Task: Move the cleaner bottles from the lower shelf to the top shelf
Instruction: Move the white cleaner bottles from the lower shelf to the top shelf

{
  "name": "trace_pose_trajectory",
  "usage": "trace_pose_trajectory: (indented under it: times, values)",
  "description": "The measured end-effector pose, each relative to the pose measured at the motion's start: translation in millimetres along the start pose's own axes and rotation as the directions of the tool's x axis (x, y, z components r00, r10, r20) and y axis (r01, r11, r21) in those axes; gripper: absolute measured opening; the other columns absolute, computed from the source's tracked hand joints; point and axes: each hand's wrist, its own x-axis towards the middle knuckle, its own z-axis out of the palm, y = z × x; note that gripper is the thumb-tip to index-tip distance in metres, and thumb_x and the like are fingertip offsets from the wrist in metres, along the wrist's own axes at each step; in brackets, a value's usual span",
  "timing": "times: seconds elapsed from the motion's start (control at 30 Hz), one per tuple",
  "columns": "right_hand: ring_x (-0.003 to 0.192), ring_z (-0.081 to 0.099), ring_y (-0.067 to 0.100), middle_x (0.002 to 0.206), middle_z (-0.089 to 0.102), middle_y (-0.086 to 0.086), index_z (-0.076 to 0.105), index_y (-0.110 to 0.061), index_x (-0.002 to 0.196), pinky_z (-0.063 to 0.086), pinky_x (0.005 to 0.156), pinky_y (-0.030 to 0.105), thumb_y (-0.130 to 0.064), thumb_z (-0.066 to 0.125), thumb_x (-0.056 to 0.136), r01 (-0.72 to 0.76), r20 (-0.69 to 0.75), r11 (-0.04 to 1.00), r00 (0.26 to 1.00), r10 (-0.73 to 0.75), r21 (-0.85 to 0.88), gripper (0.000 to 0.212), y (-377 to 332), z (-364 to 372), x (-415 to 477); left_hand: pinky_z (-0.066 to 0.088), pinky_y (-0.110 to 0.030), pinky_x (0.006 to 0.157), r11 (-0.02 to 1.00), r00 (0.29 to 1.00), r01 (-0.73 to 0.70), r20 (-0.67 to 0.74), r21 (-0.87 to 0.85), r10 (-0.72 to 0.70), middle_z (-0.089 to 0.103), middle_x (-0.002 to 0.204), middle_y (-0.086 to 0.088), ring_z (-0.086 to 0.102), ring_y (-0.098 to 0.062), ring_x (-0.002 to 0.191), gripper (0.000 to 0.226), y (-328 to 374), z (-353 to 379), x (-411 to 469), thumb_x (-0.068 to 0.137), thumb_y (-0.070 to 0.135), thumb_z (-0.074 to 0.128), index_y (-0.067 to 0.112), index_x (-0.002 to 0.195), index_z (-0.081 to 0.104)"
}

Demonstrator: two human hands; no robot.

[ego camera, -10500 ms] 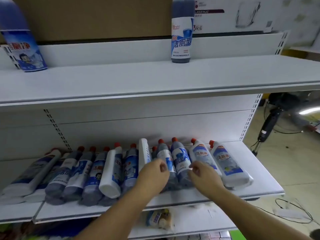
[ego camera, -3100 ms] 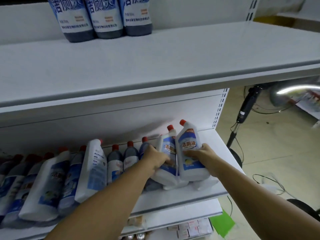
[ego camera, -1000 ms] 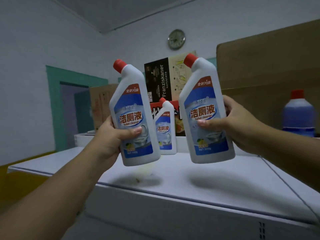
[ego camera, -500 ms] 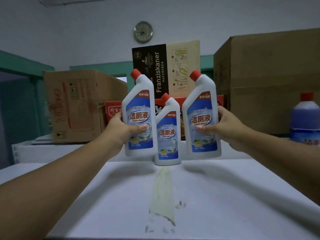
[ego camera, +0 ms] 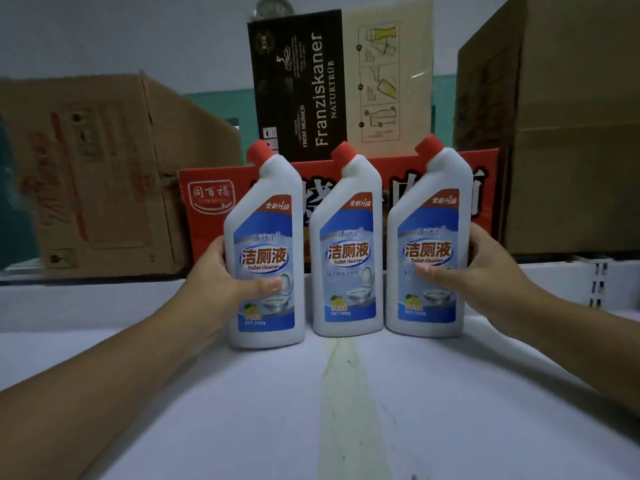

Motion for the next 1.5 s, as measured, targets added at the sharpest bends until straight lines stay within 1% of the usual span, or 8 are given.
trace_pose_trajectory:
  times: [0.13,0.3,0.53,0.83,1.1,1.2,1.33,1.5]
  values:
    - [0.090,0.067,0.013,0.100,0.069,-0.006,0.054,-0.029,0.105,0.057,0.072,0.033,-0.023,0.077,0.056,0.001,0.045,0.999,0.999,0.001,-0.046,0.054,0,-2,3,0.058,-0.042,0.075,0.999,0.999,-0.037,0.020,0.013,0.037,0.073,0.101,0.002,0.071,-0.021,0.092,0.073,-11,4,2,0.042,0.020,0.084,0.027,0.108,0.054]
    - [0.085,0.059,0.004,0.101,0.059,-0.014,0.046,-0.031,0.117,0.048,0.061,0.015,-0.035,0.076,0.068,0.054,0.017,0.885,0.999,-0.052,-0.463,0.058,-4,-3,0,0.055,-0.036,0.077,0.986,0.998,-0.060,0.013,0.153,0.059,0.062,0.104,0.010,0.063,-0.012,0.095,0.075,-5,8,0,0.053,0.018,0.080,0.028,0.114,0.037]
    - [0.099,0.057,0.014,0.113,0.056,-0.008,0.036,-0.024,0.129,0.053,0.081,0.029,-0.030,0.080,0.068,0.020,0.121,0.785,0.990,0.070,-0.619,0.075,-7,-12,-9,0.048,-0.032,0.089,0.857,0.996,0.029,0.057,0.515,-0.068,0.053,0.117,0.007,0.053,-0.017,0.109,0.092,-5,-1,-7,0.060,0.013,0.087,0.022,0.132,0.031]
    - [0.092,0.053,0.018,0.122,0.055,0.007,0.042,-0.010,0.120,0.045,0.076,0.028,-0.057,0.054,0.082,0.020,0.085,0.347,0.981,0.174,-0.938,0.062,-7,-8,-9,0.048,-0.029,0.073,0.808,0.999,-0.023,-0.026,0.588,0.047,0.053,0.108,0.008,0.054,-0.015,0.096,0.076,-20,1,-4,0.066,0.022,0.085,0.020,0.125,0.038]
    - [0.102,0.055,0.016,0.130,0.054,0.000,0.040,-0.020,0.130,0.050,0.088,0.031,-0.060,0.053,0.082,0.049,0.151,0.492,0.974,0.171,-0.869,0.064,-1,-16,-7,0.054,-0.036,0.066,0.745,0.998,0.059,-0.043,0.665,-0.040,0.058,0.099,0.003,0.062,-0.018,0.083,0.066,-9,-11,1,0.063,0.025,0.086,0.021,0.114,0.044]
    - [0.098,0.057,0.016,0.123,0.058,-0.001,0.047,-0.021,0.122,0.050,0.084,0.030,-0.067,0.044,0.082,0.070,0.165,0.415,0.966,0.198,-0.907,0.061,-4,-20,-6,0.053,-0.038,0.072,0.652,0.993,0.091,-0.117,0.753,-0.003,0.060,0.111,-0.005,0.061,-0.024,0.091,0.079,7,-21,-1,0.059,0.033,0.088,0.015,0.123,0.045]
    - [0.071,0.051,0.012,0.084,0.058,-0.001,0.051,-0.019,0.085,0.042,0.067,0.029,-0.069,0.028,0.086,0.161,0.209,0.252,0.962,0.175,-0.954,0.056,-23,-28,-11,0.051,-0.048,0.081,0.688,0.958,-0.111,-0.107,0.718,0.266,0.062,0.108,-0.007,0.059,-0.025,0.093,0.054,43,-13,-18,0.072,0.026,0.078,0.016,0.117,0.050]
    - [0.079,0.054,0.006,0.100,0.058,-0.005,0.050,-0.025,0.110,0.043,0.061,0.019,-0.055,0.042,0.090,0.306,0.379,0.551,0.925,0.021,-0.776,0.037,-73,-47,-34,0.047,-0.015,0.052,0.498,0.838,-0.517,0.292,0.696,0.461,0.062,0.079,0.010,0.060,-0.010,0.066,0.009,85,51,-85,0.084,0.034,0.065,0.034,0.091,0.060]
